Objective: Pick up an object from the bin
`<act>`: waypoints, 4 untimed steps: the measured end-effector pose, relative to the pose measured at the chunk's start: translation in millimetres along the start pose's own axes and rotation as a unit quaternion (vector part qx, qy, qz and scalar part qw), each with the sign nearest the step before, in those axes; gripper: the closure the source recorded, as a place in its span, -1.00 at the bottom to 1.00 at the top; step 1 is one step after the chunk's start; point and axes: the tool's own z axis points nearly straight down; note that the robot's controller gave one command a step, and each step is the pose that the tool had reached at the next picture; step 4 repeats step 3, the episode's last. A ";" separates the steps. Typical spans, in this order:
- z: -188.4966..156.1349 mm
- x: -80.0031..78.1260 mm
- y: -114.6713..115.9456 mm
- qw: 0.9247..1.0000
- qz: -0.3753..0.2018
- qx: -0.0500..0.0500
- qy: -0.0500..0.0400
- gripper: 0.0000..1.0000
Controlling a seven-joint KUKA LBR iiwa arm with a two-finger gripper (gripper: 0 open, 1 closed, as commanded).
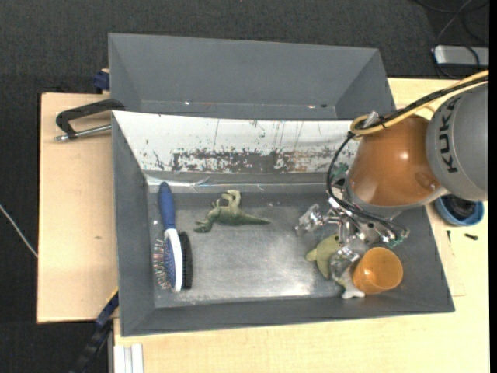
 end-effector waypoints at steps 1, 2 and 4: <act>-0.3 0.6 -1.2 1.000 0.000 0.001 0.000 1.00; -140.8 -2.3 -14.4 0.984 -0.177 0.005 -0.004 1.00; -138.1 -1.6 -13.3 0.984 -0.177 0.002 -0.002 1.00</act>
Offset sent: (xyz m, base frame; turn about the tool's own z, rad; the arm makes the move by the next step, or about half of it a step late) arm 0.0000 0.0000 0.0000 0.0000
